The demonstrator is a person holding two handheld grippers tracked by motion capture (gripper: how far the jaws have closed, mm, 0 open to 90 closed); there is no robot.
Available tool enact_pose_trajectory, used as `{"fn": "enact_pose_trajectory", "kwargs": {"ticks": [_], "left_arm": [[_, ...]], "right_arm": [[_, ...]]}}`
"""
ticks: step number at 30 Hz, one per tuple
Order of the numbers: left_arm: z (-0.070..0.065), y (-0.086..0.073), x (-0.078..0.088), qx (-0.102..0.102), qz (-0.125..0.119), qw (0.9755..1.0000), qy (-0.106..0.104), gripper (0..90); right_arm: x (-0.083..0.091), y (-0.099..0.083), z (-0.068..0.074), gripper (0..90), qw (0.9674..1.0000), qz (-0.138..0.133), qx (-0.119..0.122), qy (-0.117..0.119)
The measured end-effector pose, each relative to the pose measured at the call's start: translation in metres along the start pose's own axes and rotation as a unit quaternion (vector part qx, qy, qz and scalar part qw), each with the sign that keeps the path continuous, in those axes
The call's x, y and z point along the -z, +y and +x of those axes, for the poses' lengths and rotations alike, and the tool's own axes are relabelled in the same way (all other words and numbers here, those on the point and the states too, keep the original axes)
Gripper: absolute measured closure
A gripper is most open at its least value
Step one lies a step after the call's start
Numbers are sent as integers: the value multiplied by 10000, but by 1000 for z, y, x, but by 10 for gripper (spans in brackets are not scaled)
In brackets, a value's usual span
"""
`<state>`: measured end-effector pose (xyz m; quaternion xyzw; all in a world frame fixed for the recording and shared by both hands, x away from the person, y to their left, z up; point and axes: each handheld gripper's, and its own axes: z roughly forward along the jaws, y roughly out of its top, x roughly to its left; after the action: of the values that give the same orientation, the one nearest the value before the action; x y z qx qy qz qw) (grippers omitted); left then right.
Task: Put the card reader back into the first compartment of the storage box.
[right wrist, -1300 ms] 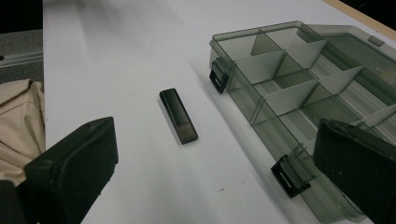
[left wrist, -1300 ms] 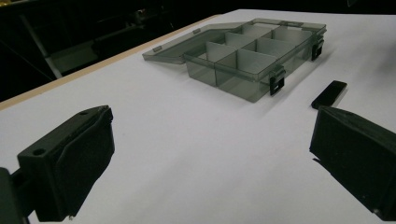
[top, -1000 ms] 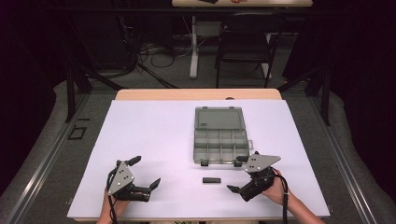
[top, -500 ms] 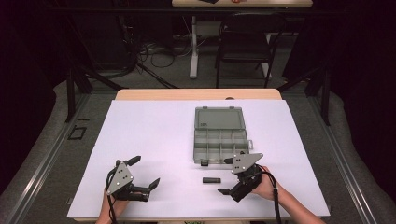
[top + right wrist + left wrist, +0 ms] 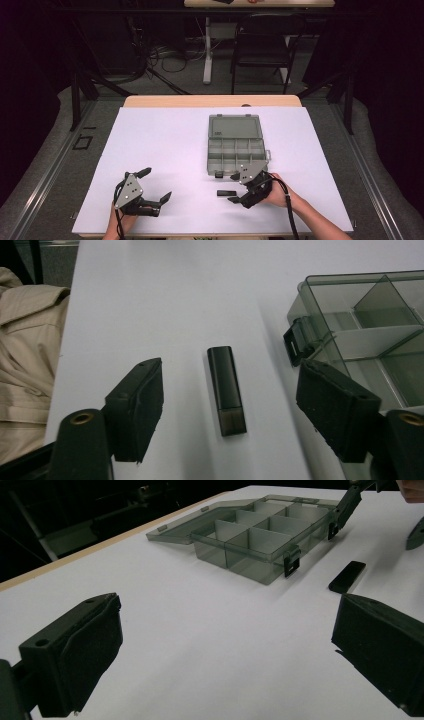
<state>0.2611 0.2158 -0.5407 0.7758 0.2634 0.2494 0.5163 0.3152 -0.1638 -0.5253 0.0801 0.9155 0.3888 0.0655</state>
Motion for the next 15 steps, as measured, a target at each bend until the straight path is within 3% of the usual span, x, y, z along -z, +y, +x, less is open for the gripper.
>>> {"fn": "enact_pose_trajectory", "kwargs": {"ticks": [3,8,15], "left_arm": [[1,0,1,-15,-28,10000,21,0],[1,1,0,-19,-12,10000,6,0],[1,0,1,-12,-25,10000,4,0]], "right_arm": [[-2,-1,-2,360,10000,3,11,31],[-13,-4,-7,462,9996,74,75,274],[-20,-8,-13,536,9988,45,97,480]]}}
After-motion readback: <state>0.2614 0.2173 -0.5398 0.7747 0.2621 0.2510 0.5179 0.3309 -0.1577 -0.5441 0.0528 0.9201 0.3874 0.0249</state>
